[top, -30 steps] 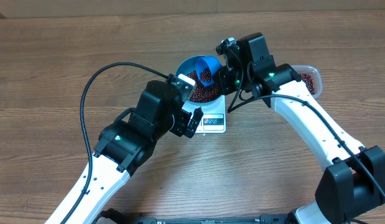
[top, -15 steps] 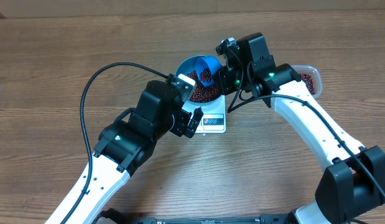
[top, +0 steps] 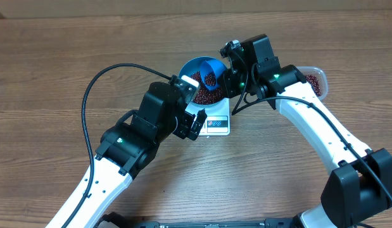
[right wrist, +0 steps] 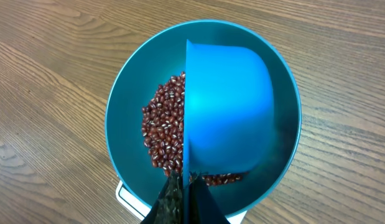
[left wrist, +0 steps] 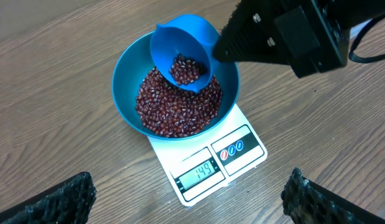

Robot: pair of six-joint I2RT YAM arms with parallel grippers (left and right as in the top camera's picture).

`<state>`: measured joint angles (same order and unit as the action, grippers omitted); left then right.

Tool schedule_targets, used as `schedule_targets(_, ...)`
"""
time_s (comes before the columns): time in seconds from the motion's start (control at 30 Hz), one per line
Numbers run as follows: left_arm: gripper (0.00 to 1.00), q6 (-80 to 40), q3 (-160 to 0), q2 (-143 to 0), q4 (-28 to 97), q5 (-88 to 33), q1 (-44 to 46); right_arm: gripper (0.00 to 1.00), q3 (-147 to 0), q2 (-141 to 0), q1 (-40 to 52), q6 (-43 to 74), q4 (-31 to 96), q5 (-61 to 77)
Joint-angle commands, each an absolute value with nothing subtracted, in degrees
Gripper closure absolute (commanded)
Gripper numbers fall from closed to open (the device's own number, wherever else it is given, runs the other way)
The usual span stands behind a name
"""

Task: Scoop item into bowl and weigh 150g on scale
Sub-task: 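Hold the scoop tilted over the bowl, shaking out small amounts, then tip the scoop further to pour the last beans into the bowl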

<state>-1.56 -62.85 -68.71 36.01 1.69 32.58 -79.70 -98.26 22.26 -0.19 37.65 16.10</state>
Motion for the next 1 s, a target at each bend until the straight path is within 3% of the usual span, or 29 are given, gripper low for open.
schedule_targets(0.0,0.01,-1.7,-64.3,-68.8,36.0,1.8,32.4,0.96,-79.9,-96.9,22.5,-0.2,35.2,15.1)
schedule_targets(0.97,0.01,-1.7,-64.3,-68.8,36.2,1.8,32.4,0.96,-79.9,-97.3,22.4,1.5,35.0,14.2)
